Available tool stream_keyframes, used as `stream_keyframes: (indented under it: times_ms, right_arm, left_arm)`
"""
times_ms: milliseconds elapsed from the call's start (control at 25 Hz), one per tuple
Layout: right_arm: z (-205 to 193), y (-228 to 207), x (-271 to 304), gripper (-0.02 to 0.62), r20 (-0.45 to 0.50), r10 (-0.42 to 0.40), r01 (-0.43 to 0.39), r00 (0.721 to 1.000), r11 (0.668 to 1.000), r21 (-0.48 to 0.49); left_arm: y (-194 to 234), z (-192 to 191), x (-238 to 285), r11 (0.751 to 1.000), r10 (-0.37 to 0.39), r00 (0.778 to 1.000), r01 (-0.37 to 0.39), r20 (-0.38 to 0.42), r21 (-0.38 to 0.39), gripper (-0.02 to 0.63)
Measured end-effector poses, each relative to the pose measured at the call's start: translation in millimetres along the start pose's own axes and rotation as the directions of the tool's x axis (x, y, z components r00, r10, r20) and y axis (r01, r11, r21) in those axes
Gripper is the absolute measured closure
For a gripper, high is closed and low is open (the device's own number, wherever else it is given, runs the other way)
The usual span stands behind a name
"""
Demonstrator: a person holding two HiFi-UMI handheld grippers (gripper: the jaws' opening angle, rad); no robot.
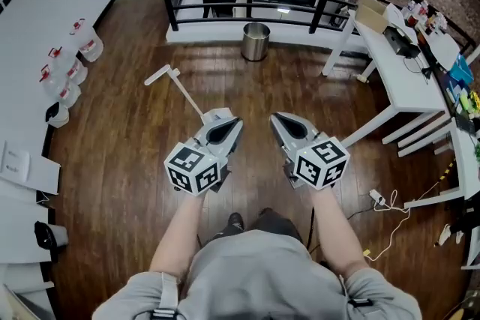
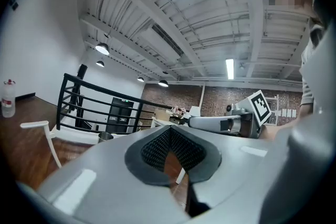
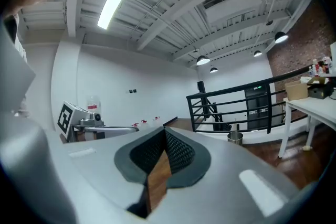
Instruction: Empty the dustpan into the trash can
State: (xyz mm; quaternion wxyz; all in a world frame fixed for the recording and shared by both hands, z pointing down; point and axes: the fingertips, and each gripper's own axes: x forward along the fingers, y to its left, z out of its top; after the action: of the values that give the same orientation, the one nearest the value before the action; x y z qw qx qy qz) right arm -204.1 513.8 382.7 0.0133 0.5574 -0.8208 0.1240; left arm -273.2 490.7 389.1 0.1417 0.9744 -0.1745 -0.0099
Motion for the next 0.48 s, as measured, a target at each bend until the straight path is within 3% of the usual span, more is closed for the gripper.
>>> stream_keyframes:
  times_ms: [480]
  right_arm:
    - [8.1,-73.3,120.8,0.595,-0.052,0.138,-0.137,0.989,0.990,0.010]
  left_arm:
    - [124.9,-5.7,66.1,0.987,0.151,0.988,-0.152,-0.034,-0.040,0.601]
